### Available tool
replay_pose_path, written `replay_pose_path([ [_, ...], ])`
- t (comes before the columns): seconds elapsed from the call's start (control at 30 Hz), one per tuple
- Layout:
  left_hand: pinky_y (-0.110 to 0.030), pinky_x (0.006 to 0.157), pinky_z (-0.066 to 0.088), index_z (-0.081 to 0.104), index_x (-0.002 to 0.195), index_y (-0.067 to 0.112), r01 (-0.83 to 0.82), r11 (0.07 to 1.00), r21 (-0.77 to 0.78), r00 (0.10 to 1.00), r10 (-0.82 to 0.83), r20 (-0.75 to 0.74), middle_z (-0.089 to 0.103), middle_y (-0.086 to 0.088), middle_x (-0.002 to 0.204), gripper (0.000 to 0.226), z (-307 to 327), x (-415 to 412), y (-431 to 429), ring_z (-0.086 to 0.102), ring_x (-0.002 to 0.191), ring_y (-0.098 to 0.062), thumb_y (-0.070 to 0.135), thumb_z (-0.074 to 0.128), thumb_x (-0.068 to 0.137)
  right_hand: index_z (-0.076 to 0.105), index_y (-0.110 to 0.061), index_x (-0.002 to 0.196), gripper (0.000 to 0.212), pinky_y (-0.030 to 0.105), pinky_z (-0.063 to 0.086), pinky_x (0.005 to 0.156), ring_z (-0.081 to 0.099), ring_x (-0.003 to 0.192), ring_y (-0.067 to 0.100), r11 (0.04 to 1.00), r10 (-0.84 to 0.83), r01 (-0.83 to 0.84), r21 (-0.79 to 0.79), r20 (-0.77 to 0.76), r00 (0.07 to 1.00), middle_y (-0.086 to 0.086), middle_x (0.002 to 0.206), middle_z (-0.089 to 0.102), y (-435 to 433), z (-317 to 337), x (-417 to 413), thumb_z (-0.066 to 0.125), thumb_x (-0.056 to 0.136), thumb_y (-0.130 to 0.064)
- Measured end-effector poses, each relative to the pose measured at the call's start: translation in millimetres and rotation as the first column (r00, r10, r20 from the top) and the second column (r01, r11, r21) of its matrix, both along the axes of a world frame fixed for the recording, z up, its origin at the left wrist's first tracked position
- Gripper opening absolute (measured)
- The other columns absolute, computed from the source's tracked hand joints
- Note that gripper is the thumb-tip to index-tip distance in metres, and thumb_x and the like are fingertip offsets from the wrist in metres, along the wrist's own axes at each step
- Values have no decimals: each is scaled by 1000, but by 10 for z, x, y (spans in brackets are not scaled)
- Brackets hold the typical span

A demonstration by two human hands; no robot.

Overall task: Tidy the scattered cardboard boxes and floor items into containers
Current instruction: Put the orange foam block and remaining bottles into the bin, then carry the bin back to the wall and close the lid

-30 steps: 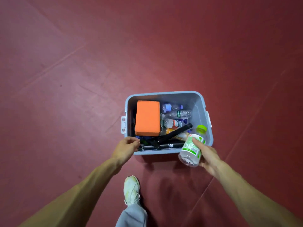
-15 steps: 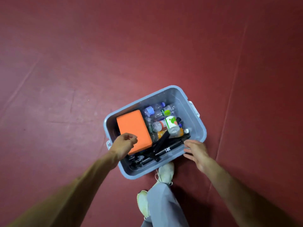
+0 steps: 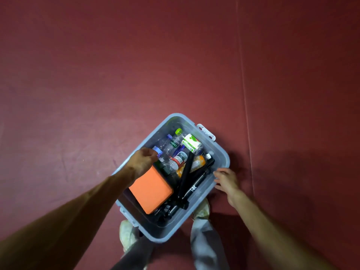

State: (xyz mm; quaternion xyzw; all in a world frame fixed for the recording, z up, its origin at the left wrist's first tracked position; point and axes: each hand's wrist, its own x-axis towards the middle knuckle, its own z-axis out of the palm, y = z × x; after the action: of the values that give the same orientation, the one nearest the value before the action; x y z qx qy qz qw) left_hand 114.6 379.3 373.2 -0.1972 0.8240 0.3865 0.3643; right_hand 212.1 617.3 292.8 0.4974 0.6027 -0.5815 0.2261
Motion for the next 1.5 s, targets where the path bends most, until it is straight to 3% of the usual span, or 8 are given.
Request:
replay_pose_path([
  [0.27,-25,67,40,61,80,19,183,982,37,983,-183,19,59,-1,80,13,-470,-264,-432,52,80,-20,10,56,88,58,-12,114,34,48,52,90,61,89,30,981,-116,92,171,135,984,14,103,64,-612,-526,466,63,81,-16],
  [0.43,-30,88,44,63,111,5,388,920,-49,921,-388,-4,64,-11,110,25,-965,-369,-890,59,103,-26,14,57,88,45,-33,78,21,41,49,88,54,83,21,950,-268,210,233,261,927,-1,86,52,-1100,-1105,785,65,72,-30],
  [0.63,-36,102,37,43,137,14,431,883,-184,897,-442,-20,42,-16,133,53,-1863,-251,-1201,45,123,-32,19,60,86,45,5,129,49,42,45,92,55,113,40,868,-453,364,337,237,860,13,112,54,-1581,-1608,1081,61,90,-20],
  [0.8,-51,89,50,46,121,19,306,930,-202,938,-331,-103,59,-23,115,59,-2710,-229,-1384,57,106,-42,34,65,67,42,-1,119,31,40,45,79,56,91,33,845,-360,227,485,200,911,13,99,52,-1692,-2014,1242,48,98,-22],
  [0.9,-43,83,48,58,116,-1,287,908,-304,924,-347,-163,64,-25,111,38,-2484,-241,-1270,60,102,-41,27,59,90,45,1,113,27,47,49,83,59,96,41,806,-357,197,557,193,914,19,96,56,-1709,-2011,1246,47,98,-21],
  [1.1,-43,79,51,63,108,0,297,889,-348,916,-369,-161,67,-27,105,27,-1949,-348,-1188,64,95,-41,20,57,91,51,3,116,35,46,50,86,61,101,41,814,-368,214,540,194,910,25,112,62,-1497,-1446,1176,50,96,-25],
  [1.23,-45,89,46,58,117,-4,277,902,-331,927,-342,-157,61,-31,117,31,-1186,-399,-1129,58,108,-44,13,47,94,54,1,121,37,43,45,97,57,114,39,806,-371,218,551,182,911,23,121,61,-1467,-667,1058,52,93,-23],
  [1.5,-44,88,49,61,115,1,192,956,-221,955,-234,-180,64,-26,115,29,656,-605,-1514,60,105,-41,17,53,92,54,5,114,32,42,44,89,56,111,45,785,-253,118,609,140,957,31,116,60,-1600,1345,708,49,95,-21],
])
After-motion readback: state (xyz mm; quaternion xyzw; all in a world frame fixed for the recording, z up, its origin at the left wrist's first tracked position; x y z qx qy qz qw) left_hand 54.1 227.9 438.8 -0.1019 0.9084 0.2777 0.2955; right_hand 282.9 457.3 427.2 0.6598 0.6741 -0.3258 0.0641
